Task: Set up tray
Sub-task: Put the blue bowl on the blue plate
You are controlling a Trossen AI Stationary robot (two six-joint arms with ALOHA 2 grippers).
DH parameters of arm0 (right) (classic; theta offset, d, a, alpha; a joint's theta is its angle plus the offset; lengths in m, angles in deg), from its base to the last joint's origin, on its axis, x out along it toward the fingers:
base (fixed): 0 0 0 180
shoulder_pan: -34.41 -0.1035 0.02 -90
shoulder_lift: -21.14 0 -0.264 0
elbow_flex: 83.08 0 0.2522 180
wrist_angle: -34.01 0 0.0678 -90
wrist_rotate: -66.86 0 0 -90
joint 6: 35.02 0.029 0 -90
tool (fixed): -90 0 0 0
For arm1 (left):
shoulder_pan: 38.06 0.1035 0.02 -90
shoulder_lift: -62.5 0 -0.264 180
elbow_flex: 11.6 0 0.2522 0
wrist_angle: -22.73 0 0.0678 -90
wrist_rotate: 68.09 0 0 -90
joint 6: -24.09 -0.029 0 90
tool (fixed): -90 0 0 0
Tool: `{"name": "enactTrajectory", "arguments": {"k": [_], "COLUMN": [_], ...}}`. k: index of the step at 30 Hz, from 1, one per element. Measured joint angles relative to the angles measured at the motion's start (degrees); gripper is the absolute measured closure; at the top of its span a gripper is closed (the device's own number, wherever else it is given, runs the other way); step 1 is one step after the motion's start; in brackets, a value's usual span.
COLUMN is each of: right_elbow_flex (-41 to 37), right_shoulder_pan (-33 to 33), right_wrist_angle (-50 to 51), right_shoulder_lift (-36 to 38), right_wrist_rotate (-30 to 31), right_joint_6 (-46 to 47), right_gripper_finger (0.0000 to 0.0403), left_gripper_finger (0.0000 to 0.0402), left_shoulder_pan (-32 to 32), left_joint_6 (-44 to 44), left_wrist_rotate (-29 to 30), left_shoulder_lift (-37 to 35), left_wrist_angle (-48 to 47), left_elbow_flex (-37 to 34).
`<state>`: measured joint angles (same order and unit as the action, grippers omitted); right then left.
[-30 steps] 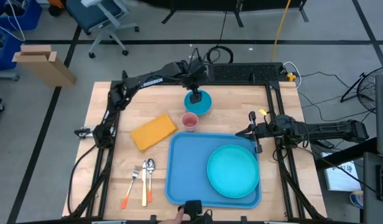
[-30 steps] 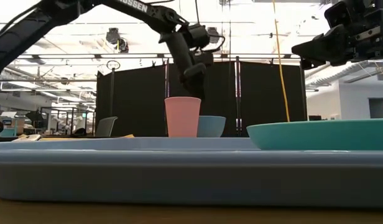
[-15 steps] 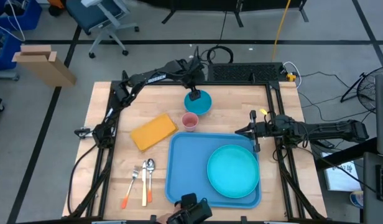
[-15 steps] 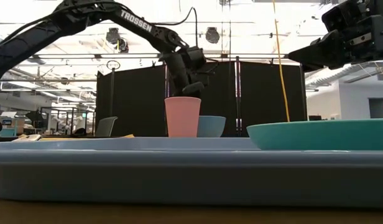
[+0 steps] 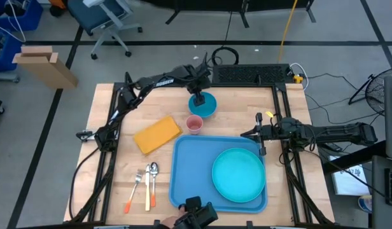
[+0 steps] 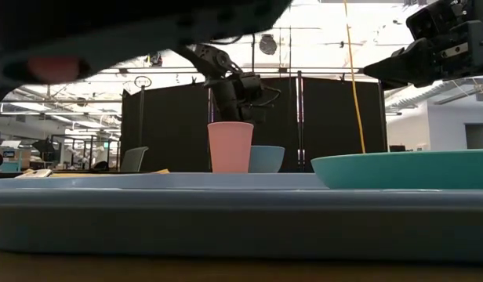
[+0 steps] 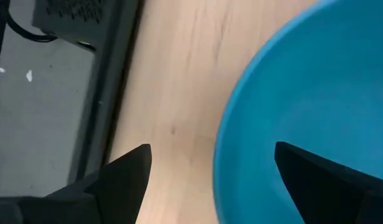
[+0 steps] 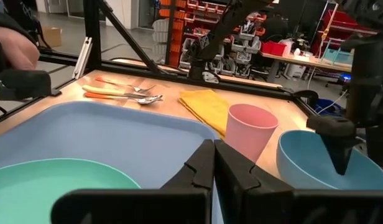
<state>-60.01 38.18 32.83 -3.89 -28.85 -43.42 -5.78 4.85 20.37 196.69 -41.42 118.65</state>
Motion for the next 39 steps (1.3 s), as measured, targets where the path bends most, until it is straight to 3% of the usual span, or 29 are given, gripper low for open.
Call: {"name": "enactTrajectory", "arguments": {"k": [5,16,22,28,32,36,39], "right_elbow_flex": [0.02,0.02,0.02,0.02,0.02,0.02,0.02], "right_shoulder_pan": [0.0,0.0,0.0,0.0,0.0,0.0,0.0], "right_wrist_angle": [0.26,0.13,-0.22,-0.24,-0.22,-0.22,-0.22], "right_shoulder_lift": [-0.03,-0.01,0.01,-0.01,-0.01,0.0,0.03], "right_wrist_rotate": [-0.01,0.06,0.12,0.03,-0.01,-0.04,-0.1], "right_joint_6": [-0.02,0.02,0.0,0.0,0.08,-2.36,-3.32], "right_gripper_finger": [0.0403,0.0403,0.0403,0.0403,0.0403,0.0403,0.0403], "left_gripper_finger": [0.0114,0.0379,0.0388,0.0394,0.0394,0.0395,0.0395], "left_shoulder_pan": [-0.02,0.14,0.77,1.9,2.69,2.02,-0.55], "left_joint_6": [-0.81,1.08,4.2,5.06,4.8,4.12,3.02], "left_wrist_rotate": [0.15,-0.96,-1.8,-2.35,-8.09,-14.59,-13.38], "left_shoulder_lift": [0.64,0.38,0.6,0.76,0.51,-3.22,-4.97], "left_wrist_angle": [1.0,0.81,-0.42,-7.59,-13.35,-14.94,-17.56], "left_elbow_flex": [-0.02,0.12,2.8,11.86,18.7,17.18,17.16]}}
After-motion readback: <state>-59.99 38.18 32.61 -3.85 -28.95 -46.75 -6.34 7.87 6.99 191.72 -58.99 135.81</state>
